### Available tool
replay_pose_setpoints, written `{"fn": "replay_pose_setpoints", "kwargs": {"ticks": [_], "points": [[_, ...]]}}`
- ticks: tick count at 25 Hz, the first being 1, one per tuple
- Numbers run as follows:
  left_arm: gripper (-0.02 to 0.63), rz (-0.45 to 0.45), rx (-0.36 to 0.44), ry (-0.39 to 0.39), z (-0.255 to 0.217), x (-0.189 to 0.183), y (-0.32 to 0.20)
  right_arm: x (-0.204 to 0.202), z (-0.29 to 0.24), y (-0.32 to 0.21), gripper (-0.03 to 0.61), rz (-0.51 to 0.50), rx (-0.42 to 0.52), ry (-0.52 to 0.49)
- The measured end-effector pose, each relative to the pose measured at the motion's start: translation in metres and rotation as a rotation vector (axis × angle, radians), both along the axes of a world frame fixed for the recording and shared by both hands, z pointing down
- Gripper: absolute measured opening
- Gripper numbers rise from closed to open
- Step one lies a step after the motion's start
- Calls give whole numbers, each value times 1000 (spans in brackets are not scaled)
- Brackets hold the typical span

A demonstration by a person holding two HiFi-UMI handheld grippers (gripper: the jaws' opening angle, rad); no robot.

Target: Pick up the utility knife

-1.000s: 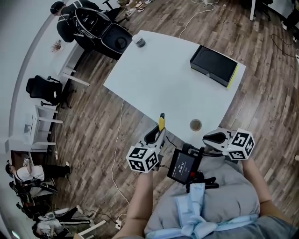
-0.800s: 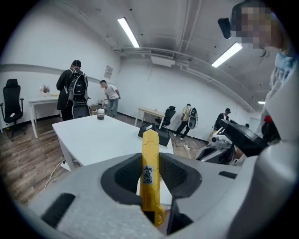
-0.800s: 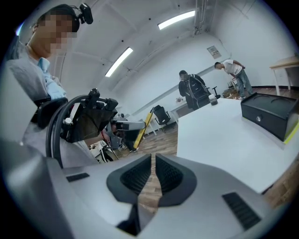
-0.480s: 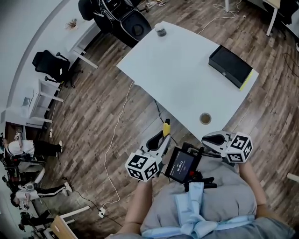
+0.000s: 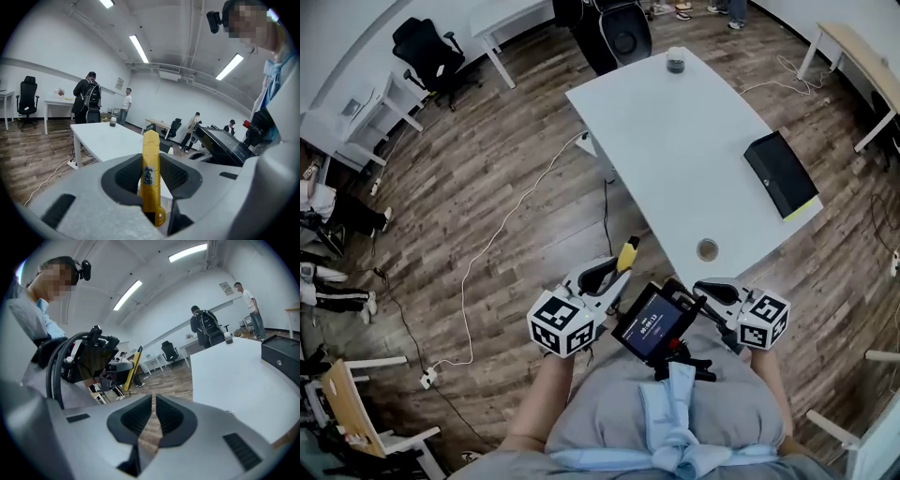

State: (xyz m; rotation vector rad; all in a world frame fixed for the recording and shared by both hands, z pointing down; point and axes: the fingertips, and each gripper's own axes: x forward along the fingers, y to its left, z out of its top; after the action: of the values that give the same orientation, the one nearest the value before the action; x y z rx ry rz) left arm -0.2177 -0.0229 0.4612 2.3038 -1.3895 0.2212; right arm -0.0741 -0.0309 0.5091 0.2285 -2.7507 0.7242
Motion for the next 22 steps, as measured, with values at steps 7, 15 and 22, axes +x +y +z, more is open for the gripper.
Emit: {"fn": "replay_pose_setpoints", "kwargs": {"ticks": [7,15,22], "points": [[124,-18,19,36,-5,9,2,6,-7,-6,31,-4,9,19],[124,-11,18,38,-7,13,6,5,-13,-6,31,-34,24,33],[124,5,26,31,-11,18,7,5,-22,-11,31,-42,75,33]]}}
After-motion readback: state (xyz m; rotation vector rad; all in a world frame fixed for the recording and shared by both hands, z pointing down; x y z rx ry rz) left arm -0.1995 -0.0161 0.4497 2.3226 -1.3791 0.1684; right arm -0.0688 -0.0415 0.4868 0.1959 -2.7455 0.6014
